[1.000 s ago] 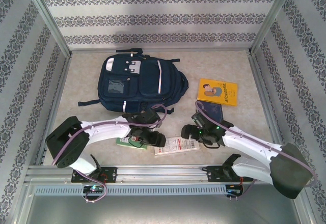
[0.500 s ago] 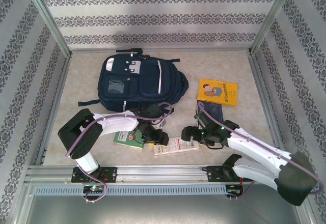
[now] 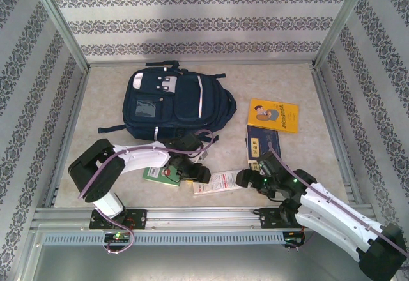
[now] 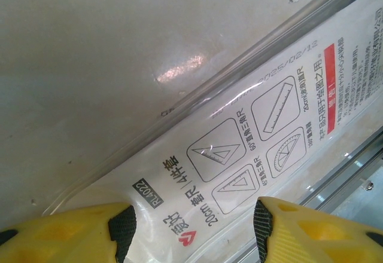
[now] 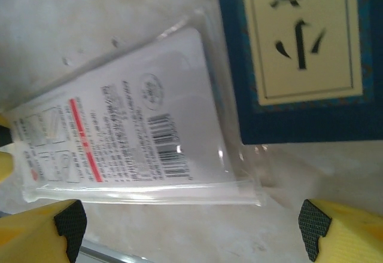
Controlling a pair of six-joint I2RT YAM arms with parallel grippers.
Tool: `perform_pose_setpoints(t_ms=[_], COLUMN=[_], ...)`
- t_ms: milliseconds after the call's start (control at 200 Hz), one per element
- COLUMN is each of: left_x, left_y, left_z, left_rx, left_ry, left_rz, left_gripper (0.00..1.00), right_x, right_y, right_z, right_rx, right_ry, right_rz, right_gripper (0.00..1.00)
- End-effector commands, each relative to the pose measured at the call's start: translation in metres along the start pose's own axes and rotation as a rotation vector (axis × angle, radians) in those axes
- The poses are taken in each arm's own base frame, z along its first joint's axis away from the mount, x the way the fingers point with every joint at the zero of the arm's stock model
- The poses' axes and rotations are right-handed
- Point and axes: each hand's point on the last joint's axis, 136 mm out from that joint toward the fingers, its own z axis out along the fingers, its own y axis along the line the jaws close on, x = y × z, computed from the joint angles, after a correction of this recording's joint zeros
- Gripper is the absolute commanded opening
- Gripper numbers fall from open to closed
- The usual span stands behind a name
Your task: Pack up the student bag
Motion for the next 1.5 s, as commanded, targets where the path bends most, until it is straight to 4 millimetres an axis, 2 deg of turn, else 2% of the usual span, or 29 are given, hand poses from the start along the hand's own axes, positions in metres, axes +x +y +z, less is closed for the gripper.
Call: perform_pose_setpoints(t_ms=[0,230,525,794,1159,1324,1494], left_x=[0.01,0.009,0.014,0.017,0.018,0.017,0.015], left_y=[0.047,0.044,0.047,0.049,0.051,0.051,0.049], left_z=[0.038,0.043,0.048,0.048,0.052,0.054,0.054], left_rx=[-0.121,-0.098,-0.086,-0.093,-0.094,-0.093,-0.09], left_ry=[0.024,0.025,0.04,0.049,0.067,0.071,0.071], left_rz=[0.009,0.008,0.007,0.004,0.004,0.005,0.008], left_gripper=[0.6,0.56,0.51,0.5,0.49,0.48,0.49], right_x=[0.002,0.005,-0.003,-0.003,-0.002,-0.002,-0.001], right_y=[0.004,0.009,0.02,0.021,0.029,0.026,0.023], right_z=[0.003,0.015,0.012,0.007,0.003,-0.001,0.006], right_rx=[-0.05,-0.134,-0.216,-0.238,-0.391,-0.411,-0.423], right_ry=[0.004,0.015,-0.016,-0.018,-0.023,-0.038,-0.032], right_rz=[0.039,0.066,0.074,0.093,0.172,0.186,0.2], right_gripper=[0.92,0.9,0.85,0.8,0.71,0.66,0.63])
